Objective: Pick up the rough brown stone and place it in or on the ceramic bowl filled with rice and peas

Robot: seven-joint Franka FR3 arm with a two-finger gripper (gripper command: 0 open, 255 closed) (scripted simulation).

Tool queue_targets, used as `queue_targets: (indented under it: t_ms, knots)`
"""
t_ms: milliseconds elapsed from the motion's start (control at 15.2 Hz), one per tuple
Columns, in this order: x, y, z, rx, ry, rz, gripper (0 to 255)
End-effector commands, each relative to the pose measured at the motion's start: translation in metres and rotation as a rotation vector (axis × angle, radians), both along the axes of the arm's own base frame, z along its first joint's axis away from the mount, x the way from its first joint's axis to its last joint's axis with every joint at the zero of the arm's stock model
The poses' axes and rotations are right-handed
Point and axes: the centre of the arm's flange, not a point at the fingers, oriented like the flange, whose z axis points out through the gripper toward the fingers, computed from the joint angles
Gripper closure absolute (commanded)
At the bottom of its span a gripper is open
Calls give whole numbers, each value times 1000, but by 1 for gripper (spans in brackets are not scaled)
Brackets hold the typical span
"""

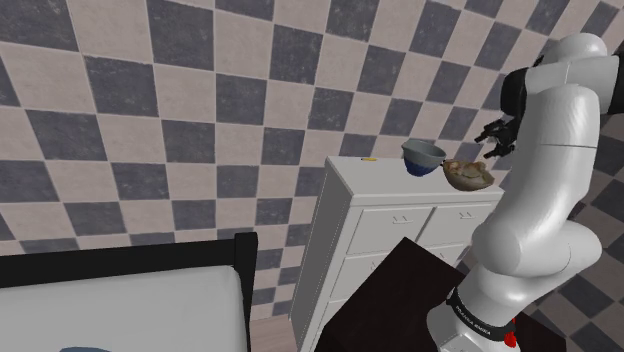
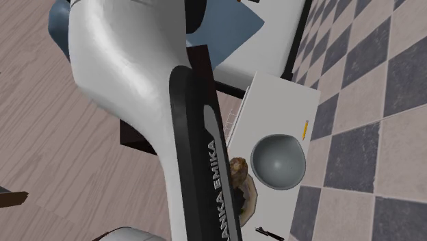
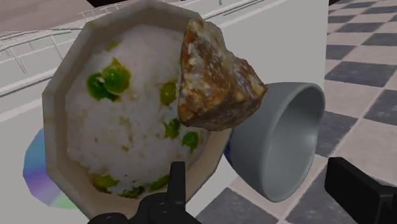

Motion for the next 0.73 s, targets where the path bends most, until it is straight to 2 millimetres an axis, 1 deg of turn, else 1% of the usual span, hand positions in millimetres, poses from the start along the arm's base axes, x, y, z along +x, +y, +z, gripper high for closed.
queue_targets:
  t_ms: [0, 66, 528, 660]
  knots:
    - [-23, 0, -26, 143, -30, -53, 0]
    - [-28, 0, -30, 167, -34, -62, 0]
    - [-6, 19, -58, 167, -34, -62, 0]
    - [-6, 19, -58, 167, -34, -62, 0]
